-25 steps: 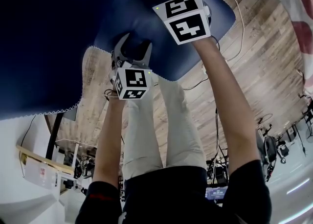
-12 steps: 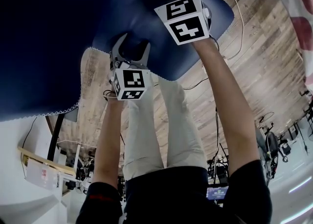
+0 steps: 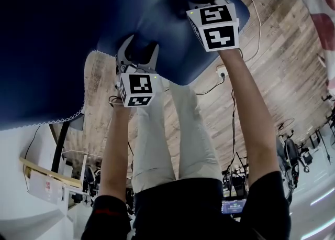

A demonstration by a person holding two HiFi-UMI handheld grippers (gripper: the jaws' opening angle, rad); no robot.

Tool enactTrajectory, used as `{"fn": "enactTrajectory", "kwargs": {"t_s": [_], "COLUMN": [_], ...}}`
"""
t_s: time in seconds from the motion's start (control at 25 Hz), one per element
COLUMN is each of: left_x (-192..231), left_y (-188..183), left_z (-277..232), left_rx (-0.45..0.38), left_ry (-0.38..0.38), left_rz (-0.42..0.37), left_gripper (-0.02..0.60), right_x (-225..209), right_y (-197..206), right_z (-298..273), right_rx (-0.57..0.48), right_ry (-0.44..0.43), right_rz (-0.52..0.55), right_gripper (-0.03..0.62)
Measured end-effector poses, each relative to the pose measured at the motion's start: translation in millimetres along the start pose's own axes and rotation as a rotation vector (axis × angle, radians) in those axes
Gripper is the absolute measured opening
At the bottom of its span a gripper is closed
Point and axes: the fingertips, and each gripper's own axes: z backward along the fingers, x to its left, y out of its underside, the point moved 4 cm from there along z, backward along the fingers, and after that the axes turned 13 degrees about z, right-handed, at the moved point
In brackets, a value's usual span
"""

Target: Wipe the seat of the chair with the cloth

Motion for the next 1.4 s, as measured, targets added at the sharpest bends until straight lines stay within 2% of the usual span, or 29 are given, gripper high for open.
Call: {"fn": "enactTrajectory", "kwargs": {"t_s": [1.0,1.4], "left_x": [-0.9,0.0], "left_y": [1.0,1.7], "left_z": [2.3,3.0], "left_rx": [0.006,-0.005], "left_ry": [-0.007,-0.004], "left_rz": [-0.007,-0.010], "left_gripper": [0.279,0.279], "right_x": [-35.7,-41.0], "right_y": [127.1,147.7], "right_z": [88.4,103.0], "right_rx": [0.116,0.172], "right_ry": [0.110,0.147], "right_rz": [-0.130,-0.121], "right_gripper": [0.067,0.067]}}
